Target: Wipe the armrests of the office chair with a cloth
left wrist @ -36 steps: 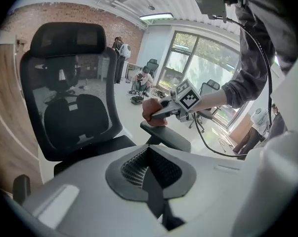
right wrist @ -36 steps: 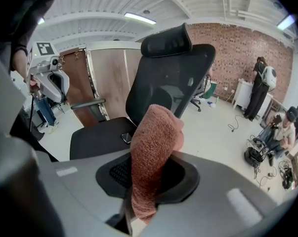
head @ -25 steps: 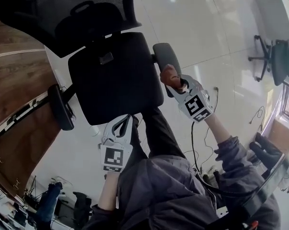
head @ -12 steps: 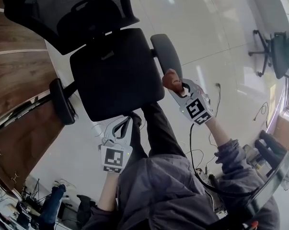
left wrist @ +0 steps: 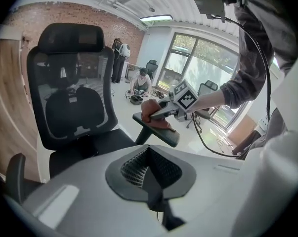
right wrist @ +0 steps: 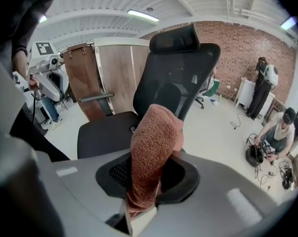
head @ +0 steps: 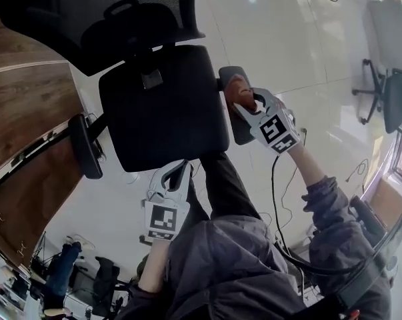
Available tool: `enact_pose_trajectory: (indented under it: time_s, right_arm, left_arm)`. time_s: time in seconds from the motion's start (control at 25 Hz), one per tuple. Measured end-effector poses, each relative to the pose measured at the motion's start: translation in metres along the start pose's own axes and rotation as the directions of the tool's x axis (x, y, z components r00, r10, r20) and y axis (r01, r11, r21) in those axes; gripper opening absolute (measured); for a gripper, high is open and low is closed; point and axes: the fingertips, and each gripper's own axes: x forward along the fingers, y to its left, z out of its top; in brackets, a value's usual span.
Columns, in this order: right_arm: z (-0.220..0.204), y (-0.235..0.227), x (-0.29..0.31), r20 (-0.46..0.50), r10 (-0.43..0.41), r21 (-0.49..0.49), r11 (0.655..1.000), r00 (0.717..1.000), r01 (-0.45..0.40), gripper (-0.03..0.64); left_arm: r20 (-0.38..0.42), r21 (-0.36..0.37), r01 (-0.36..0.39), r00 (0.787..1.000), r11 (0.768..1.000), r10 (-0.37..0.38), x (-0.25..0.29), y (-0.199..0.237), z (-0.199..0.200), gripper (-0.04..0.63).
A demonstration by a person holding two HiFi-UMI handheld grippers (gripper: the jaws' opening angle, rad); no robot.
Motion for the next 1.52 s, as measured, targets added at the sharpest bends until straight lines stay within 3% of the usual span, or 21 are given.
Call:
enact_pose_trajectory:
  time_s: [0.24, 0.44, 0.76, 1.24, 1.52]
  right_arm:
    - [0.027, -0.048, 0.039, 0.008, 0.031, -0.072, 0.997, 0.999, -0.031, 0.089]
    - [0.036, -0.055, 0.048, 0.013, 0.039, -0.091, 0.995, 0.999, -0.037, 0.089]
    - [0.010, -0.010, 0.018, 0.007, 0.021, -0.016, 1.000, 1.000, -0.021, 0.089]
    - [-0.048, 0.084, -0.051, -0.030, -0.032, 0.132, 0.991, 0.999, 0.036, 0.089]
    - [-0.046, 0.082, -0.048, -0.025, -0.036, 0.123, 0.992, 0.999, 0.039, 0.089]
  left_arm:
    - [-0.020, -0.055, -0.035, 0.999, 0.998, 0.034, 0.017, 0.021, 0.002, 0.015]
    - [-0.020, -0.064, -0.039, 0.999, 0.997, 0.038, 0.022, 0.025, 0.007, 0.015]
    - [-0.013, -0.019, -0.002, 1.000, 1.000, 0.002, 0.017, 0.019, 0.005, 0.015]
    - [-0.039, 0.072, 0.057, 0.998, 0.996, -0.055, -0.017, -0.008, -0.029, 0.015]
    - [-0.066, 0.074, 0.062, 0.996, 0.995, -0.058, -0.024, -0.015, -0.039, 0.015]
